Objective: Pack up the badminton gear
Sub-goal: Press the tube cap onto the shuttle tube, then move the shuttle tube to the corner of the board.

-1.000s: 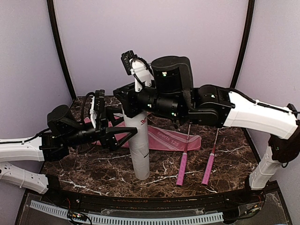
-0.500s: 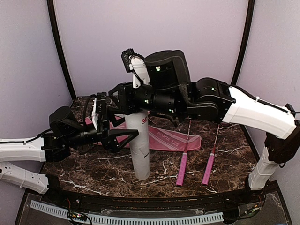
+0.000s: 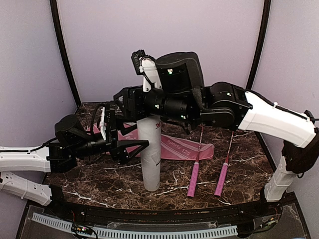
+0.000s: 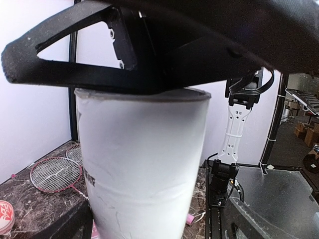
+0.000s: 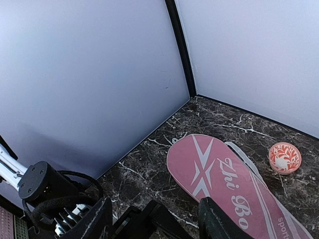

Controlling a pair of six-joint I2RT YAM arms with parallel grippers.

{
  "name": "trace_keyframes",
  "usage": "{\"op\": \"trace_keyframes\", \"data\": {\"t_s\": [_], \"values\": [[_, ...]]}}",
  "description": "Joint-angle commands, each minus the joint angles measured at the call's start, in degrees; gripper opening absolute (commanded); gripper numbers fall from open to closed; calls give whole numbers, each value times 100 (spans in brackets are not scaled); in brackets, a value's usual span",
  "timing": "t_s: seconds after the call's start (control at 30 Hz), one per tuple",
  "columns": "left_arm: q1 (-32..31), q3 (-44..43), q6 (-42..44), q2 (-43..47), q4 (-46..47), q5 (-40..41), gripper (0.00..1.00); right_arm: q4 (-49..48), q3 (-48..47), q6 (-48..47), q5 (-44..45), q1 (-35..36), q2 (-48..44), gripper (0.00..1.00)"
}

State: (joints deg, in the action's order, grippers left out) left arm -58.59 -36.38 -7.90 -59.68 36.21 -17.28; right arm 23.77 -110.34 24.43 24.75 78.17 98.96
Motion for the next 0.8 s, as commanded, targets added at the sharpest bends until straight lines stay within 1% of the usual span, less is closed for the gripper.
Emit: {"op": "trace_keyframes", "data": {"t_s": [0.0,0.27,0.37,0.47,0.53,0.63,0.77], "values": [[14,122,117,-137,141,-48,94,-186,-74,-159,175,28,-247,60],[14,-23,358,-648,356,-128,94,-1083,335,-576,212,23,-529,61],[6,-27,371,-716,487,-141,94,-1197,370,-585,459,23,-598,61],[5,60,378,-665,608,-21,94,-962,397,-358,926,-31,-717,61],[5,53,406,-638,520,36,94,-785,554,-110,953,-128,-964,61],[5,20,408,-637,457,5,94,-472,948,264,638,-344,-1262,62],[5,-19,386,-680,439,-69,94,318,1418,797,57,-522,-1616,63]]}}
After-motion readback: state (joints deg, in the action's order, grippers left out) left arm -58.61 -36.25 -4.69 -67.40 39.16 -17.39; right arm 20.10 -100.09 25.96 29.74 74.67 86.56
